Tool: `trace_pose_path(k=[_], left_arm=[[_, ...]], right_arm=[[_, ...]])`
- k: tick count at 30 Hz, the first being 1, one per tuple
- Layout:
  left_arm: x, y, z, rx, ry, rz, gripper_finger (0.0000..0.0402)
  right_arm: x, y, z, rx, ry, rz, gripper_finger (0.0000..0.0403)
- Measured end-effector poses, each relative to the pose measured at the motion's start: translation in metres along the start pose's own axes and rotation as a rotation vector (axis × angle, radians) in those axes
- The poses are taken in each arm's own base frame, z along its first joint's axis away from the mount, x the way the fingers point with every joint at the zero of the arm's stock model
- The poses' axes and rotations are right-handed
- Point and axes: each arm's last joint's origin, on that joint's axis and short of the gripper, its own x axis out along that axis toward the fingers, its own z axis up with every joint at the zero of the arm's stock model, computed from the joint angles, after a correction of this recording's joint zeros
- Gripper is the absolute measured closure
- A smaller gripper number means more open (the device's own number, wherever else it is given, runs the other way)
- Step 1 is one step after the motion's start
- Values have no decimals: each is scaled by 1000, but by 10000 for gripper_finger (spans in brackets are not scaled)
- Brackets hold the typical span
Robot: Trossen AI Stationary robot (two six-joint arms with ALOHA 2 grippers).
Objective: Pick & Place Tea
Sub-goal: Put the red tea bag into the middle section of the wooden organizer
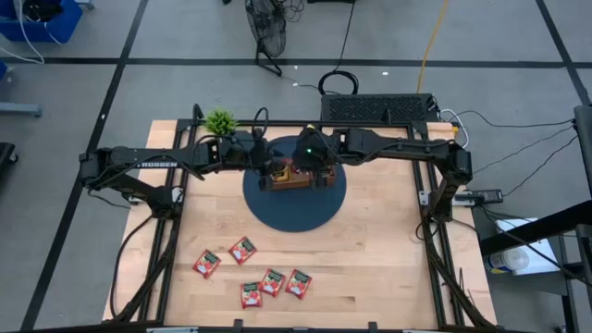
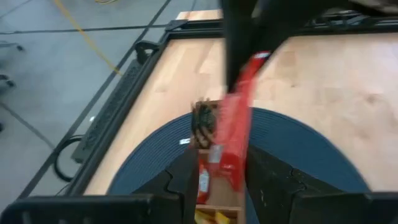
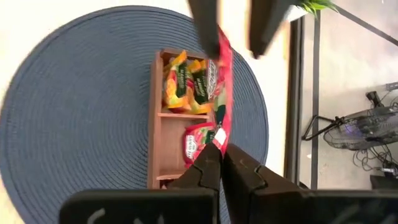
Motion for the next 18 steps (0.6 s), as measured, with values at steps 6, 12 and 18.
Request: trace_pose_path(k=[6, 12, 18], left_arm=[[0, 1, 0, -4, 8, 27, 273], [4, 0, -5, 5, 38, 12, 315], [9, 0, -5, 40, 27, 16, 384]], right_arm=[[-1, 4, 3, -9, -12, 7, 403], [-2, 8, 6, -17, -33, 6, 403], [-1, 9, 7, -23, -34, 9, 403]])
